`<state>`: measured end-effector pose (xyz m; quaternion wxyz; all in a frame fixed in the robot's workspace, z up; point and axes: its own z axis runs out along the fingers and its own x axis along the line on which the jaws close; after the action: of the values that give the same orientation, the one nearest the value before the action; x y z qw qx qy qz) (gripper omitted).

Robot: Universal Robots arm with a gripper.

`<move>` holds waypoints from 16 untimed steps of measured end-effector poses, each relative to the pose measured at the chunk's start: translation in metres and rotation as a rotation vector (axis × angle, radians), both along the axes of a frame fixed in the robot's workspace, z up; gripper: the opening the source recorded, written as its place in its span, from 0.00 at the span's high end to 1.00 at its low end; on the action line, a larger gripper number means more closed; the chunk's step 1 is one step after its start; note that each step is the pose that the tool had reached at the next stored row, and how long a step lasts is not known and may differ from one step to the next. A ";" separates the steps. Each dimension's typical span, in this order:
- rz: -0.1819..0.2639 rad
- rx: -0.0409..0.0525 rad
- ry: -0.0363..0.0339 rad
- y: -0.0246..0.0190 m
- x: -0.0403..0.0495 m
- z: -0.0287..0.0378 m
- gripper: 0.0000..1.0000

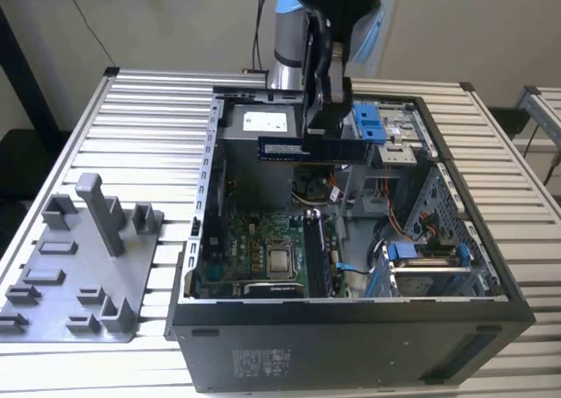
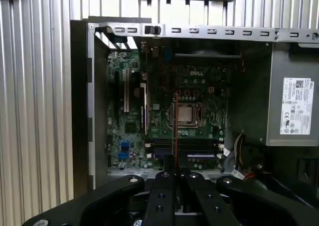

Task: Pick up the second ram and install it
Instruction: 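Pick up the second ram and move it above second insertion slot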

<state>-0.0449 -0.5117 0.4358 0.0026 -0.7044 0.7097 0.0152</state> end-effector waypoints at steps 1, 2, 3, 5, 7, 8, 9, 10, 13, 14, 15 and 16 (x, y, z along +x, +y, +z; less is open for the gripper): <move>0.000 0.0001 0.0000 0.0001 0.0048 0.0000 0.87; 0.000 0.0002 -0.0001 0.0002 0.0093 0.0000 0.87; 0.000 0.0002 -0.0001 0.0003 0.0138 0.0001 0.87; 0.000 0.0004 -0.0001 0.0005 0.0228 0.0000 0.87; 0.000 0.0006 -0.0002 0.0006 0.0320 0.0000 0.87; 0.000 0.0006 -0.0002 0.0007 0.0364 0.0000 0.87; 0.000 0.0006 -0.0002 0.0008 0.0401 0.0000 0.87; 0.000 0.0006 -0.0002 0.0008 0.0425 0.0000 0.87; 0.000 0.0006 -0.0002 0.0009 0.0434 0.0000 0.87; 0.000 0.0006 -0.0002 0.0009 0.0435 0.0000 0.87; 0.000 0.0006 -0.0002 0.0009 0.0436 0.0000 0.87; 0.000 0.0006 -0.0002 0.0009 0.0436 0.0000 0.87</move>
<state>-0.0013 -0.5108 0.4358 0.0029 -0.7044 0.7097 0.0153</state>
